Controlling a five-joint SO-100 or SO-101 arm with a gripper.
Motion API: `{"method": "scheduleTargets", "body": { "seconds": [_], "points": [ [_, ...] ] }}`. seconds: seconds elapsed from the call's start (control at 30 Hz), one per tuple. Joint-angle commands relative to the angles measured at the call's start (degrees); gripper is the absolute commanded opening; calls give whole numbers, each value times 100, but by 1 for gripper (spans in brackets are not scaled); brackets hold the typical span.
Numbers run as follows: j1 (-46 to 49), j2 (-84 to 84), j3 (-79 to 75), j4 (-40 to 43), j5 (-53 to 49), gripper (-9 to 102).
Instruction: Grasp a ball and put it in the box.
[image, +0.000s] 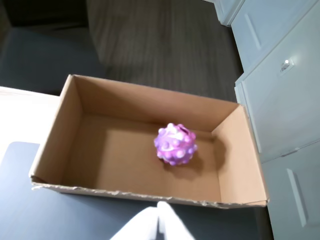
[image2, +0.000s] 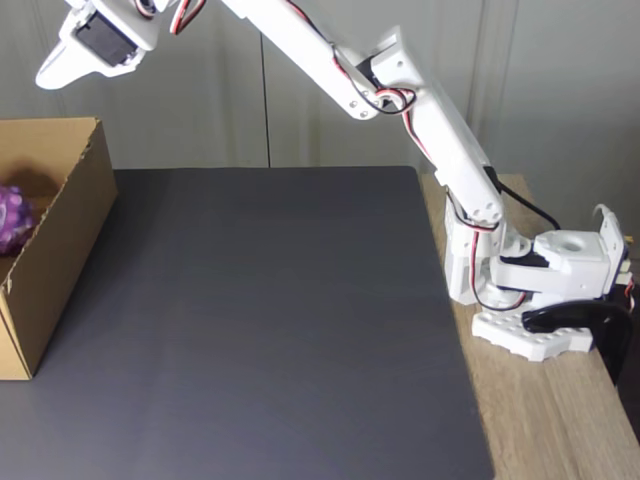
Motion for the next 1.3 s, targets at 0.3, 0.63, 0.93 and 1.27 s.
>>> {"method": "scheduleTargets", "body": {
  "seconds": [0.3, 0.63, 0.93, 1.27],
  "points": [
    [290, 1696, 1204, 53, 97, 0],
    [492, 3876, 4535, -949, 229, 0],
    [316, 5801, 7743, -2338, -88, 0],
    [519, 7471, 10274, -3217, -316, 0]
  ]
}}
